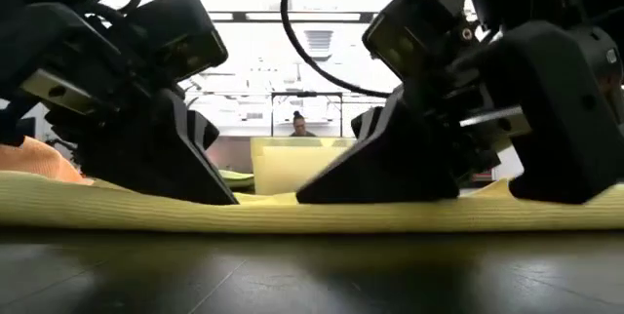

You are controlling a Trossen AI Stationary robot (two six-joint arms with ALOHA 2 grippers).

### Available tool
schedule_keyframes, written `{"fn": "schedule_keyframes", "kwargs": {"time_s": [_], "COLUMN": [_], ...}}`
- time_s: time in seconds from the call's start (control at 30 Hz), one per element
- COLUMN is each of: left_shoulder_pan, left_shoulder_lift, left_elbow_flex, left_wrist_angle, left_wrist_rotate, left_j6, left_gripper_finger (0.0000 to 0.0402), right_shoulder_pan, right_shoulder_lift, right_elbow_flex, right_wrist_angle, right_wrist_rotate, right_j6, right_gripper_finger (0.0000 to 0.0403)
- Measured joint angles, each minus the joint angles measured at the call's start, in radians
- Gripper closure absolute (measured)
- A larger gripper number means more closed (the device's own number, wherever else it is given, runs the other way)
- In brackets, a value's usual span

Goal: Fold microfiber towels
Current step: Fold the yellow microfiber cloth

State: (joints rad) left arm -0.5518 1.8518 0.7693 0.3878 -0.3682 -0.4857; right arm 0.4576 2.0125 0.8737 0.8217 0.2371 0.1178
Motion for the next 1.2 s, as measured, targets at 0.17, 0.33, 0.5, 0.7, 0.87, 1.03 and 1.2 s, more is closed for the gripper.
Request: {"fn": "schedule_keyframes", "kwargs": {"time_s": [0.17, 0.33, 0.5, 0.7, 0.87, 1.03, 1.2], "left_shoulder_pan": [-0.008, -0.011, -0.011, -0.011, -0.017, -0.047, -0.070], "left_shoulder_lift": [-0.003, -0.003, -0.003, -0.061, -0.178, -0.224, -0.187], "left_elbow_flex": [-0.030, -0.041, -0.050, -0.037, -0.038, -0.042, -0.056], "left_wrist_angle": [0.017, 0.013, 0.013, -0.038, -0.058, -0.141, -0.163], "left_wrist_rotate": [0.011, 0.012, 0.017, 0.041, 0.108, 0.195, 0.159], "left_j6": [-0.006, -0.006, -0.006, 0.025, 0.027, -0.032, -0.058], "left_gripper_finger": [0.0402, 0.0402, 0.0402, 0.0402, 0.0401, 0.0401, 0.0401], "right_shoulder_pan": [0.000, 0.000, 0.000, 0.000, 0.000, 0.000, 0.000], "right_shoulder_lift": [0.000, -0.002, -0.015, -0.047, -0.047, -0.047, -0.047], "right_elbow_flex": [-0.023, -0.043, -0.058, -0.060, -0.060, -0.059, -0.059], "right_wrist_angle": [0.000, 0.007, -0.002, -0.068, -0.068, -0.066, -0.064], "right_wrist_rotate": [0.000, -0.001, -0.007, -0.008, -0.004, -0.001, 0.007], "right_j6": [0.042, 0.095, 0.151, 0.160, 0.160, 0.160, 0.161], "right_gripper_finger": [0.0394, 0.0394, 0.0394, 0.0394, 0.0394, 0.0394, 0.0394]}}
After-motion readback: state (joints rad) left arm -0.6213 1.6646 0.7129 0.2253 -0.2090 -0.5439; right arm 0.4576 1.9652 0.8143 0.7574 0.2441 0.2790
